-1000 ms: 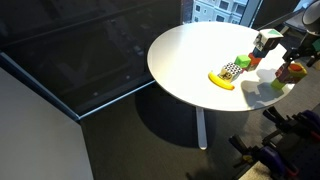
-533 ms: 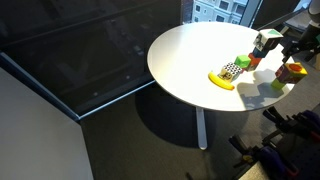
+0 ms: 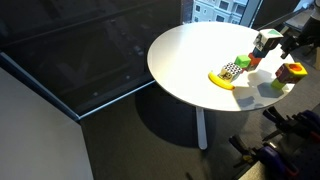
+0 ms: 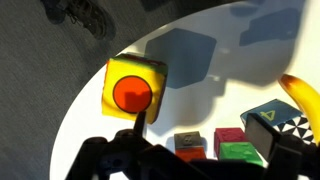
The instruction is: Place the soft orange block on the light green block
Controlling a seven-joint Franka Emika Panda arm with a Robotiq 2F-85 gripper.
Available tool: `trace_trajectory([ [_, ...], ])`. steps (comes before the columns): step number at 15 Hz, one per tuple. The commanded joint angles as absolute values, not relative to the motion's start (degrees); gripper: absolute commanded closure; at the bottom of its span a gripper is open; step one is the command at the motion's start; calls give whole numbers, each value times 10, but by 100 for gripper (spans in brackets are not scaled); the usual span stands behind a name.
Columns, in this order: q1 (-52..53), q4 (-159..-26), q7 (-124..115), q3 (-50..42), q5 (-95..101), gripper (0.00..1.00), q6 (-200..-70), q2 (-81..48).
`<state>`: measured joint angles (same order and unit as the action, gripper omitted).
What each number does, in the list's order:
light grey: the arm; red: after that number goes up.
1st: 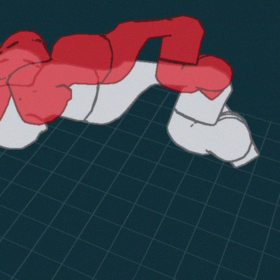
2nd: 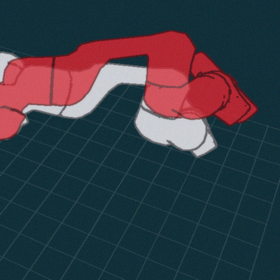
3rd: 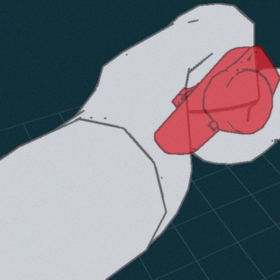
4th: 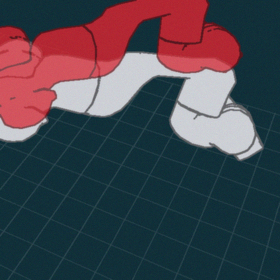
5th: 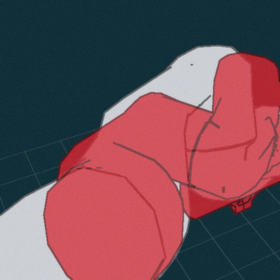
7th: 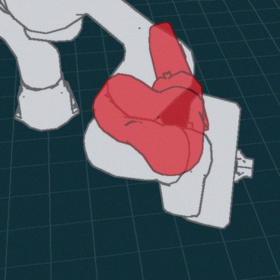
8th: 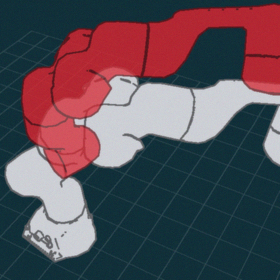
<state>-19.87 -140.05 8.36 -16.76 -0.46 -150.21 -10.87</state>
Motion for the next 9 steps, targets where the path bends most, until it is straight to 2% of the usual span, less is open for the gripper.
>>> trace_trajectory([
  [1,-175,-1415,81,-160,22,0,-1490,-83],
  [9,-107,-1407,30,-118,19,0,-1485,-97],
])
